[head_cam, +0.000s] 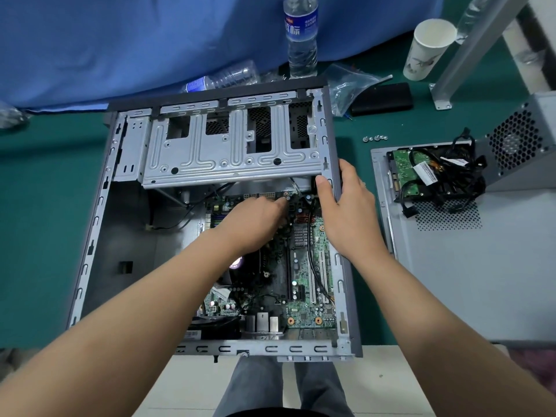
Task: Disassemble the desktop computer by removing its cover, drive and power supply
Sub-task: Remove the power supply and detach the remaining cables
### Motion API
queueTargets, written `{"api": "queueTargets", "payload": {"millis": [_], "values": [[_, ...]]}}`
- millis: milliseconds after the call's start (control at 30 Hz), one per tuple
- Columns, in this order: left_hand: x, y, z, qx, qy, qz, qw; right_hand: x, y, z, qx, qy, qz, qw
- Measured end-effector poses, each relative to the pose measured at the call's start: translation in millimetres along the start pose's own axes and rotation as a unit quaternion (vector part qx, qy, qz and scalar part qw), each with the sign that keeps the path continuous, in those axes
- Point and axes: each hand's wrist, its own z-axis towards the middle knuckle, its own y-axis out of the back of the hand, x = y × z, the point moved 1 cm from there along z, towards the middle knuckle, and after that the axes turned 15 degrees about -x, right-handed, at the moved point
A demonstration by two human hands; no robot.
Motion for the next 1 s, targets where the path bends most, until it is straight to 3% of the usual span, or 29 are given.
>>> {"api": "queueTargets", "payload": {"millis": [267,533,767,900,1000], "values": [[-11.6,-2.9,-3.2,-0.050,0.020,0.128,0.990,-0.1,0.1,0.1,-0.004,0.004,0.001,1.000],[2.8,-0.2,0.6,0.041,-0.005,-0.024,0.999,1.1,0.6,-0.1,0.001,0.003,0.001,1.000],[-8.1,0.7,3.5,-0.010,0.024,0.110,0.994,1.4,0.5,-0.3,-0.003,0.003,0.007,1.000],[-9.9,-0.1,2.3,-0.002,0.044,0.118,0.992,0.8,0.1,-0.9,0.001,0.001,0.005,1.000],[-5.3,-0.4,2.6,0.008,0.030,0.063,0.997,1.1,0.5,0.1,0.001,0.001,0.006,1.000]]}}
